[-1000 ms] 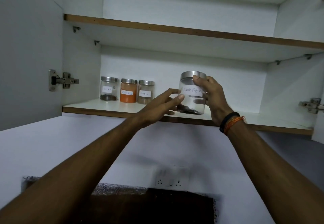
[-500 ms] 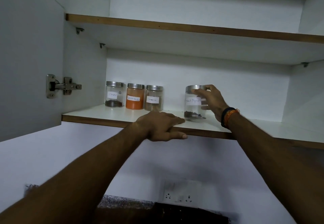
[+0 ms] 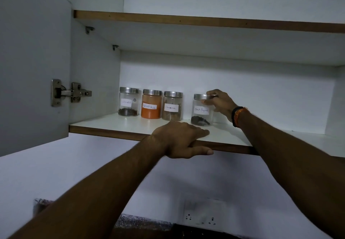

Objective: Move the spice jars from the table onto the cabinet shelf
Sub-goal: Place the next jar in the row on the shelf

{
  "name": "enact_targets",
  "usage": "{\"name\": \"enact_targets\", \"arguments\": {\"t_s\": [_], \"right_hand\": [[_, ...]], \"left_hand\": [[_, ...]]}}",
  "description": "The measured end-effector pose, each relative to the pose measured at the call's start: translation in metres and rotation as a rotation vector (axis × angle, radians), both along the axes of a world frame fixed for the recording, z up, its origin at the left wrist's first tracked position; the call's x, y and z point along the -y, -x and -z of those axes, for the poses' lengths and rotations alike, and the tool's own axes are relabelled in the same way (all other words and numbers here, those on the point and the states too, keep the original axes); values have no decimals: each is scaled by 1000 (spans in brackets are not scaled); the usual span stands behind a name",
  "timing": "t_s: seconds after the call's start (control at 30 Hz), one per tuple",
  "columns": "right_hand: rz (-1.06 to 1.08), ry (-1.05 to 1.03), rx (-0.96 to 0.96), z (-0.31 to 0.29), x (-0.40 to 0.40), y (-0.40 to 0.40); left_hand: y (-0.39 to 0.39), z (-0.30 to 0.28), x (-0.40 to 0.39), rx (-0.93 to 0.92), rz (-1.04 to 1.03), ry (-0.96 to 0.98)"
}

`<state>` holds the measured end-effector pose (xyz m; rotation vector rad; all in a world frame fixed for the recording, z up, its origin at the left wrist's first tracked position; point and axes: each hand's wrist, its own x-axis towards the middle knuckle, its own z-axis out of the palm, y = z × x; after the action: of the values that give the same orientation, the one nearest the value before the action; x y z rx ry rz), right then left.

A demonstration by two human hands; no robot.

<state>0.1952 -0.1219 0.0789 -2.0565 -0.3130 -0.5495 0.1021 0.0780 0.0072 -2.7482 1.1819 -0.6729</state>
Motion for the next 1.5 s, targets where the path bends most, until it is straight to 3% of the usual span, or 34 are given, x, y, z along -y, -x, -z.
{"name": "enact_targets", "arguments": {"t_s": [0.4,0.67,0.9,1.1,1.37,1.5], "right_hand": [[20,113,27,-5,-16,-21],[1,35,21,0,-15,-27],[96,85,100,7,-8,-21],[184,155,188,19,1,15],[140,46,231,46,22,108],[172,-37,263,70,28,158]], "left_hand": [[1,-2,2,-4,-4,1],[0,-2,2,-36,-24,3],[-1,-3,1,-33,-45,-9],[3,-4,2,-67,-86,-12],[7,-1,5,-147,-117,65],[17,8,9,-58,-141,117]]}}
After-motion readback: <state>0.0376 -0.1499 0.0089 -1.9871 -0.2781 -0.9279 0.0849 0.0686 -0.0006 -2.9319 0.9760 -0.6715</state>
